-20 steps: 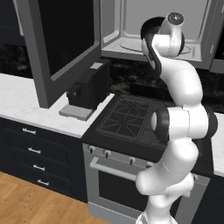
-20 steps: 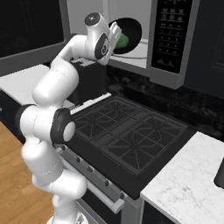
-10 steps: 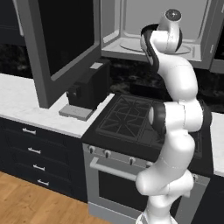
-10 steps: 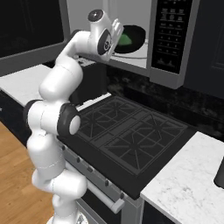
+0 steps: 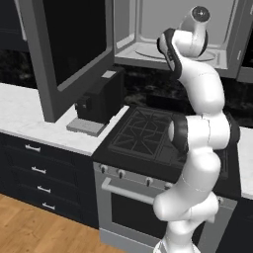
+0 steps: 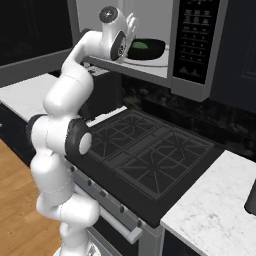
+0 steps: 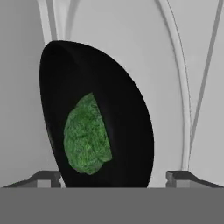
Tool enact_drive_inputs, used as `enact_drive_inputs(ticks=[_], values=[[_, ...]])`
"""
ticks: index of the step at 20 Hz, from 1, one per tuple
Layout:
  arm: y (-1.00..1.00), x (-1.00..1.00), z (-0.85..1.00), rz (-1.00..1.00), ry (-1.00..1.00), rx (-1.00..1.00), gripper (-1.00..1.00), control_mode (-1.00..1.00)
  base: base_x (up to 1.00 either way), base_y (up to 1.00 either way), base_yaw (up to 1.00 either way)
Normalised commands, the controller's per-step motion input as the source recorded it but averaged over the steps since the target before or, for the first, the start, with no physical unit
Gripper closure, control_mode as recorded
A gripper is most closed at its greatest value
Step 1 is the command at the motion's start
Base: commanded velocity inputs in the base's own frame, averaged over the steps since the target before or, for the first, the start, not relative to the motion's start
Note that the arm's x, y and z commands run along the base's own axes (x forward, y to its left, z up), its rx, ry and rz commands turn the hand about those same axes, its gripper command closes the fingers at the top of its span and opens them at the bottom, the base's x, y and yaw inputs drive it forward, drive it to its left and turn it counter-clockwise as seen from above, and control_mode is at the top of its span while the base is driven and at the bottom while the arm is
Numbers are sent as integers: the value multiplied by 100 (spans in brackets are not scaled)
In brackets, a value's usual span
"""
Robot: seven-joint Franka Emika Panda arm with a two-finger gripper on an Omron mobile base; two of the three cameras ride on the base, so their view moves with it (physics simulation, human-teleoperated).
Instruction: Pick the broccoli from the sink and place it in the bowl. Then pick the bowl and place it in the microwave. Then close the microwave door and press the start button.
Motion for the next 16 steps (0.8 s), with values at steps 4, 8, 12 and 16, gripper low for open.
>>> enact_drive_inputs(ticks=[4,8,12,16], values=[[59,-82,-20,13,-46,-3,-100,-100,0,0,0],[50,-100,14,14,-9,-3,-100,-100,0,0,0],[45,-100,41,15,0,-3,-100,-100,0,0,0],[41,-100,41,14,0,-4,-100,-100,0,0,0]])
